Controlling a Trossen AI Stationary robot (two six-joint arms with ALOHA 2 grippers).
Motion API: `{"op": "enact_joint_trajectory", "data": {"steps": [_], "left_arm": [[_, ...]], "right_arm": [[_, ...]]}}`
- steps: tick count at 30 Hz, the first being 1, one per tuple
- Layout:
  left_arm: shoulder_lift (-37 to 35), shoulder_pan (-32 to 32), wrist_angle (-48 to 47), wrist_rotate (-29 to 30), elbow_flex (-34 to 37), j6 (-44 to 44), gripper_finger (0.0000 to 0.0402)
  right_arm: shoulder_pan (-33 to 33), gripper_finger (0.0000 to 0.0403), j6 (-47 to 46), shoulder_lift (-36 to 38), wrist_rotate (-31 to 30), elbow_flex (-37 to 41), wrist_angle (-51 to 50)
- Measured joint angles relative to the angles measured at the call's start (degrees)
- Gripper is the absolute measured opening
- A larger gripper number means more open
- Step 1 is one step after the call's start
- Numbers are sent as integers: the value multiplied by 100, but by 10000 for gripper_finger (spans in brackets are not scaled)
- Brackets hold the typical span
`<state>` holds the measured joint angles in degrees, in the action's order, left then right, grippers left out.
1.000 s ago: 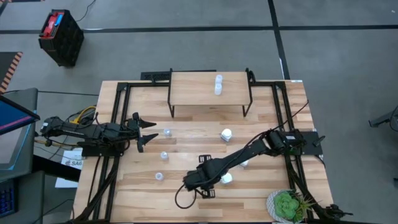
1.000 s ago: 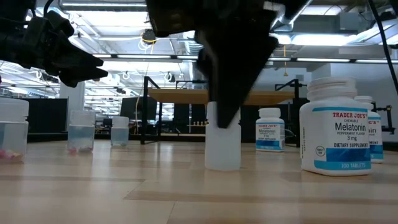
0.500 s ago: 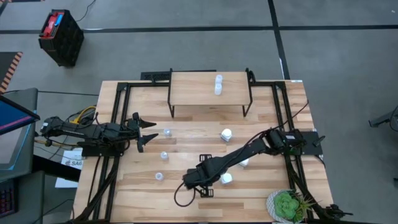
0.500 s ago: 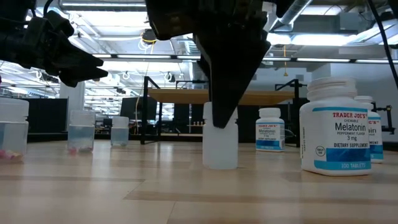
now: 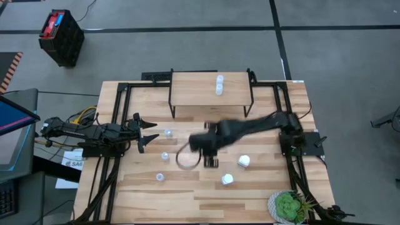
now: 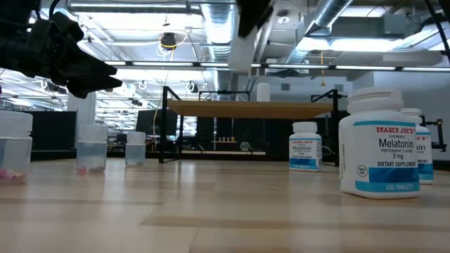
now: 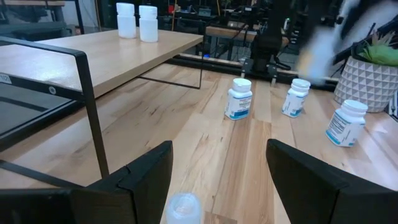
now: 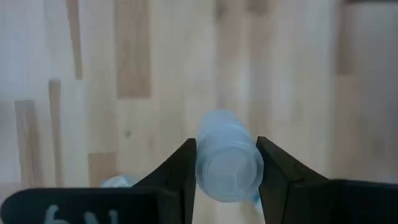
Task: Pick and place medicine bottles onto shelf by color
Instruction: Put the small white pill bottle on the shelf aligned with the other small white pill bottles
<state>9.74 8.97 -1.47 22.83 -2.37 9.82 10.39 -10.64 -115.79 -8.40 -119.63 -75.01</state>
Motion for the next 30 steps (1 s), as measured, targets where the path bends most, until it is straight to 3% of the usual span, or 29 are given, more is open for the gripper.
{"op": "enact_joint_trajectory", "data": {"steps": [9, 18, 23, 30], "left_arm": [[0, 0, -9, -210, 2, 195, 245], [0, 0, 1, -162, 2, -1, 245], [2, 0, 216, -131, 24, -516, 245], [1, 0, 266, -117, 23, -1025, 245]], "right_arm": [[-1214, 134, 915, 806, -374, -7, -3], [-2431, 134, 1079, 785, -99, 66, -1101], [-2802, 134, 1250, 794, -70, 244, -858], [-3238, 134, 551, 704, 229, 380, -574]]}}
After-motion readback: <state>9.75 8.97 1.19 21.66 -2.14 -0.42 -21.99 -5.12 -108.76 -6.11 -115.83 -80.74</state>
